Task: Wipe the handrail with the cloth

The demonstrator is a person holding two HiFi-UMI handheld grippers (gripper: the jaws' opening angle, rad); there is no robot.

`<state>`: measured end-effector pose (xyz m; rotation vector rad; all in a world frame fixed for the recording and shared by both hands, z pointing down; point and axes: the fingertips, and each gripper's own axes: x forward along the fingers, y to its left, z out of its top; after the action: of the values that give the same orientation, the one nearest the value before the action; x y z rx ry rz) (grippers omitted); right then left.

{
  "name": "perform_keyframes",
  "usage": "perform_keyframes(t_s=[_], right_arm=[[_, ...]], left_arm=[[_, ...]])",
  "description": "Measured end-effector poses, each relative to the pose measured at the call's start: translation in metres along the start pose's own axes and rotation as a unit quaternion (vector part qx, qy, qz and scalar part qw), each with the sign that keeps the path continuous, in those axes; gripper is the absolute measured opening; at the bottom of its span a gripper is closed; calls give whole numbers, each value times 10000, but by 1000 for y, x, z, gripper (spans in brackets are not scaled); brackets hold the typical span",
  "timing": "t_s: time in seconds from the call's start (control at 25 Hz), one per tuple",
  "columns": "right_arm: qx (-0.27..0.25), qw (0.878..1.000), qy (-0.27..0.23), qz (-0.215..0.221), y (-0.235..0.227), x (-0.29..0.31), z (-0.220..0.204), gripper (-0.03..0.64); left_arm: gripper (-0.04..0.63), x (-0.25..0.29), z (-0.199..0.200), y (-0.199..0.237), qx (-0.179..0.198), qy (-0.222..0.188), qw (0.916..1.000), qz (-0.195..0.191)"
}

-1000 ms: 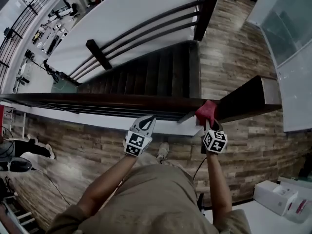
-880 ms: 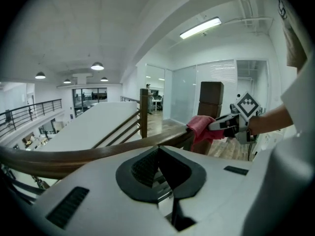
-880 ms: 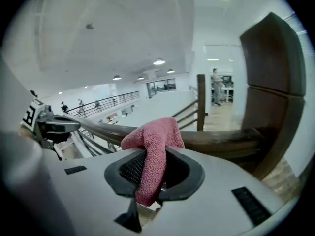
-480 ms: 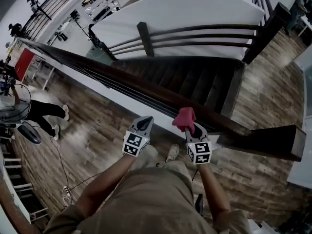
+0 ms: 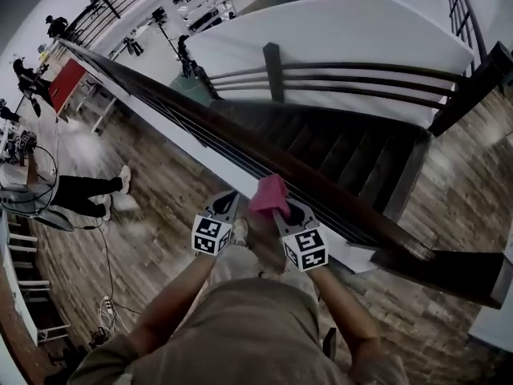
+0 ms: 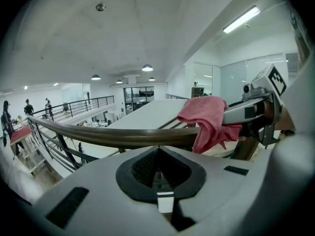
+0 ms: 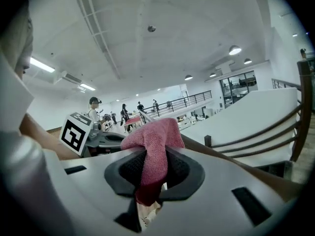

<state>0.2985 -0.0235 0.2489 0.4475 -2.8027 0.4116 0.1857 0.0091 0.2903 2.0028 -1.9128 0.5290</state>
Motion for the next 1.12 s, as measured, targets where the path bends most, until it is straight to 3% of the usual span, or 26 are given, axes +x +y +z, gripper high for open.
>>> perform_keyframes(t_s=[0.24, 0.4, 0.56, 0.8, 0.96, 1.12], right_arm=[[-445, 9986, 57, 279, 34, 123, 47, 75], [-726, 9959, 261, 468, 72, 257, 69, 75], [-869, 9937, 538, 460, 120, 409, 82, 75], [-546, 9936, 989, -23, 171, 622, 93, 75], [-321, 9898, 1318, -434, 180, 751, 85, 75], [-857, 9802, 1549, -883, 173, 846, 69, 75]], left_arm=[[17, 13, 11, 136, -149, -274, 9989, 346], [17, 21, 11, 255, -145, -442, 9981, 412], [17, 23, -5, 390, -317, -329, 9981, 417], [17, 22, -33, 591, -288, -25, 9995, 153], [17, 30, -53, 698, -189, 222, 9995, 155], [17, 51, -76, 775, -320, 560, 9975, 286]])
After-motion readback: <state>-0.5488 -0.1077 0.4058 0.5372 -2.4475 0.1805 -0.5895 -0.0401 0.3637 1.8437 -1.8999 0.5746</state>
